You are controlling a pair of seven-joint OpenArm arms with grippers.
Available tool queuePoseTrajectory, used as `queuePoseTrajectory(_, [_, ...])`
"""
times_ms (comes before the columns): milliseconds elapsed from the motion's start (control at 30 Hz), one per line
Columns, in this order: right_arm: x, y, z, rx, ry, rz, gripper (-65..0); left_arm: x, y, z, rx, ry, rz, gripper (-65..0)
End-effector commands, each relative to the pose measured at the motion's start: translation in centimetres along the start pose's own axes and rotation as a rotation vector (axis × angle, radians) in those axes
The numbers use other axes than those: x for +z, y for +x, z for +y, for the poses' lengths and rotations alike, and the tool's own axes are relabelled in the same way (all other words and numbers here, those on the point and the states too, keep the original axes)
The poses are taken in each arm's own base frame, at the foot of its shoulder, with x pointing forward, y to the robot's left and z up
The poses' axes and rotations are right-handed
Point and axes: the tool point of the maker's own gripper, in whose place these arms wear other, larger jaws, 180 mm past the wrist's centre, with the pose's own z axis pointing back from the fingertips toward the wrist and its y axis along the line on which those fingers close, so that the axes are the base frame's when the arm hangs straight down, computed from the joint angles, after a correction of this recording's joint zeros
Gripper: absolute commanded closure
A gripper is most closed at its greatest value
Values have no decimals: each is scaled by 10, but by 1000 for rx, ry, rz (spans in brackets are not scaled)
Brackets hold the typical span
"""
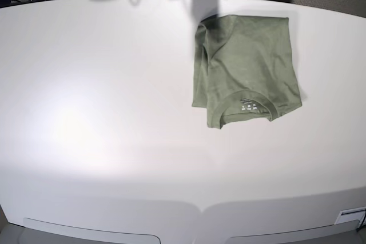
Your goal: Fold the T-shirt properly
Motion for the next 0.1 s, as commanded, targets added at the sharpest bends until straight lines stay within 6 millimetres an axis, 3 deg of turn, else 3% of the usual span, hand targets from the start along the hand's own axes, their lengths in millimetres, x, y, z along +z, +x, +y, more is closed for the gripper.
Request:
queuePoseTrajectory(0, [2, -2, -4, 2, -1, 1, -156, 1, -4, 1, -4, -5, 7, -266])
queuePoseTrajectory(67, [2, -2, -4, 3, 0, 3, -156, 0, 1, -1, -5, -8, -9, -266])
